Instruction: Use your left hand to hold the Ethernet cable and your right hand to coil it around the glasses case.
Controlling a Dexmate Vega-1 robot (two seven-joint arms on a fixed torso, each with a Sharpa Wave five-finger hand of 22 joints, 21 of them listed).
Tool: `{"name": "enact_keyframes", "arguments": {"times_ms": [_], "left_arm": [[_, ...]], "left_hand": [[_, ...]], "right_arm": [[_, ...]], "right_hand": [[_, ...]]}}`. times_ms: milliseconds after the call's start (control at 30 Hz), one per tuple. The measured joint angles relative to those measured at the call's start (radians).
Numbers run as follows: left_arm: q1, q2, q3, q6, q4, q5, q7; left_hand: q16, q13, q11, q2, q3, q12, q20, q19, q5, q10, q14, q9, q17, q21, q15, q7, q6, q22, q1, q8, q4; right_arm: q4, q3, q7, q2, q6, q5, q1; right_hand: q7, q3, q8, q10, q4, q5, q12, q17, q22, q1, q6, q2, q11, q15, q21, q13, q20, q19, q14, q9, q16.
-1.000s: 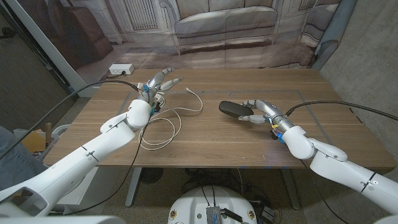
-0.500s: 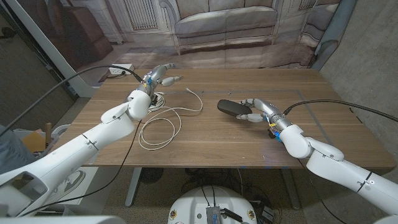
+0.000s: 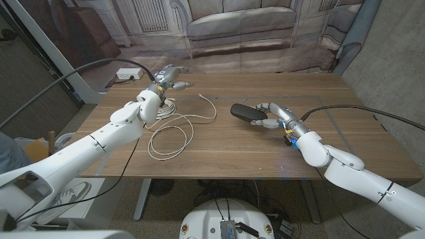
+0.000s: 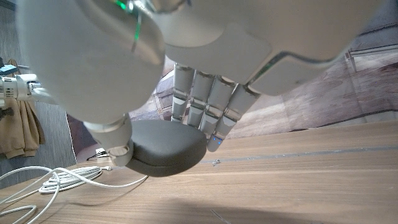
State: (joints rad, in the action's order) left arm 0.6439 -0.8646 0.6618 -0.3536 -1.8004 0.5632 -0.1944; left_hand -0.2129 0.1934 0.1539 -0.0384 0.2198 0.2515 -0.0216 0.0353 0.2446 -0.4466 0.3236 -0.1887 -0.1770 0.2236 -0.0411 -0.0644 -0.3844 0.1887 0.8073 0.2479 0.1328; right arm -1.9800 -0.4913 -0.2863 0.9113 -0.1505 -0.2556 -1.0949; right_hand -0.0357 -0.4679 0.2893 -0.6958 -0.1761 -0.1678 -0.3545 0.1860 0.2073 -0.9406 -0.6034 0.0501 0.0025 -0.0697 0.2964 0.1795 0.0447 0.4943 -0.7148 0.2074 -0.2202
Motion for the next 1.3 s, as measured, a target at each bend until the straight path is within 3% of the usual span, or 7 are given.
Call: {"name": "enact_keyframes", "arguments": {"times_ms": [300, 567, 767, 1300], "left_arm": [[-0.073, 0.0, 0.053, 0.036, 0.056, 0.148, 0.052], [-0.136, 0.012, 0.087, 0.085, 0.104, 0.246, 0.115], [-0.188, 0.029, 0.11, 0.135, 0.152, 0.319, 0.171], [-0.326, 0.102, 0.196, 0.245, 0.297, 0.426, 0.316]], "left_hand": [[0.0, 0.0, 0.024, 0.025, 0.002, 0.0, -0.017, 0.019, 0.015, -0.031, 0.05, 0.0, 0.0, 0.002, 0.0, -0.022, -0.033, -0.003, 0.035, 0.004, 0.018], [0.0, 0.0, 0.037, 0.043, 0.008, -0.004, -0.014, 0.083, 0.03, -0.059, 0.084, 0.0, 0.0, 0.021, -0.002, -0.043, -0.057, -0.003, 0.081, 0.008, 0.025], [0.0, 0.0, 0.045, 0.046, 0.009, -0.012, -0.016, 0.116, 0.03, -0.067, 0.104, 0.0, 0.005, 0.032, -0.007, -0.048, -0.062, -0.003, 0.096, 0.008, 0.026], [0.0, 0.0, 0.045, 0.058, 0.009, -0.02, -0.016, 0.138, 0.038, -0.077, 0.12, 0.0, 0.005, 0.032, -0.002, -0.048, -0.073, -0.003, 0.115, 0.008, 0.026]], "right_arm": [[0.0, -0.001, 0.001, -0.004, -0.004, 0.01, 0.001], [0.003, 0.004, -0.006, -0.006, -0.004, 0.023, -0.007], [0.004, 0.006, -0.008, -0.006, -0.005, 0.03, -0.009], [0.012, 0.008, -0.008, -0.008, -0.01, 0.043, -0.003]], "right_hand": [[0.0, 0.0, 0.001, 0.0, 0.0, -0.003, 0.0, -0.005, 0.0, 0.0, 0.0, 0.0, 0.0, 0.0, 0.0, -0.001, 0.0, 0.0, 0.0, 0.0, 0.006], [0.0, 0.0, 0.001, 0.0, 0.0, -0.003, 0.004, -0.005, 0.0, 0.0, 0.0, 0.0, 0.0, 0.0, 0.0, -0.001, 0.0, 0.0, 0.0, -0.001, 0.01], [0.0, 0.0, 0.001, 0.0, 0.0, -0.002, 0.004, -0.005, 0.0, 0.0, 0.0, 0.0, 0.0, 0.0, 0.0, -0.001, 0.004, -0.004, 0.0, -0.001, 0.01], [0.003, 0.004, -0.002, -0.003, 0.004, -0.002, 0.009, -0.002, 0.0, -0.006, -0.004, 0.004, -0.003, 0.0, 0.008, 0.0, 0.002, 0.009, 0.0, 0.0, 0.01]]}}
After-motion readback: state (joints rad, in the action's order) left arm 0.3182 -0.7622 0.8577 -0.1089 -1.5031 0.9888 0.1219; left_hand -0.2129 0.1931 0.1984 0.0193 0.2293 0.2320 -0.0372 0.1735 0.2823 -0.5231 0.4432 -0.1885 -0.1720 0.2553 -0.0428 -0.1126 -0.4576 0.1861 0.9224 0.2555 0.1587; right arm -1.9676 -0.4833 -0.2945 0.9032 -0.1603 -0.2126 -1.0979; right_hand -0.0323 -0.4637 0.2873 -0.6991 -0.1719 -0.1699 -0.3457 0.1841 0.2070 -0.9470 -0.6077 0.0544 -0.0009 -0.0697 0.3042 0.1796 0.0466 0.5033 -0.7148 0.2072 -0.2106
